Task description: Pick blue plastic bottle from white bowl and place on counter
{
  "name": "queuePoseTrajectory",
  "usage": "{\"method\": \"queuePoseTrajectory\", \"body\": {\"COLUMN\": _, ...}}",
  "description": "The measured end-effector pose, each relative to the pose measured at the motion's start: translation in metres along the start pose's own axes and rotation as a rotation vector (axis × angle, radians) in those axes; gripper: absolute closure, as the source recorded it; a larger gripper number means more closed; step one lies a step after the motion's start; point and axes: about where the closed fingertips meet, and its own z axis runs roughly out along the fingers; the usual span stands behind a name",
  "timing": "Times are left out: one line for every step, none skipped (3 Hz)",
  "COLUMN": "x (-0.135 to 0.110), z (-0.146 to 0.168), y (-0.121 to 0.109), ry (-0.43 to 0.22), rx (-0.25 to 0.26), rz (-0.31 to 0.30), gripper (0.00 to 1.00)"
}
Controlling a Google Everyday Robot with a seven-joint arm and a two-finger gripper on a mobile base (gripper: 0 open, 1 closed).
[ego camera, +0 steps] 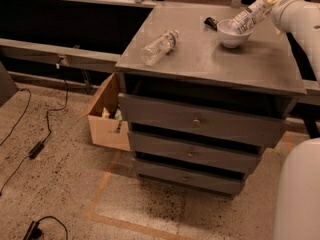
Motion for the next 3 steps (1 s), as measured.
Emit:
{"method": "queuePoseTrajectory", "body": {"x": -0.0032, "z": 0.0078, "y": -0.0063, "ry": -0.012, "rx": 0.02, "rz": -0.008, "gripper": 0.18}}
{"method": "queuePoseTrajectory", "body": {"x": -0.0066, "z": 0.0126, "y": -0.0119, "ry": -0.024, "rx": 0.036, "rz": 0.009, "gripper": 0.49}}
{"method": "queuePoseTrajectory", "body": {"x": -0.0074, "z": 0.0138, "y": -0.0142, "ry": -0.028, "rx": 0.042, "rz": 0.024, "gripper": 0.72}}
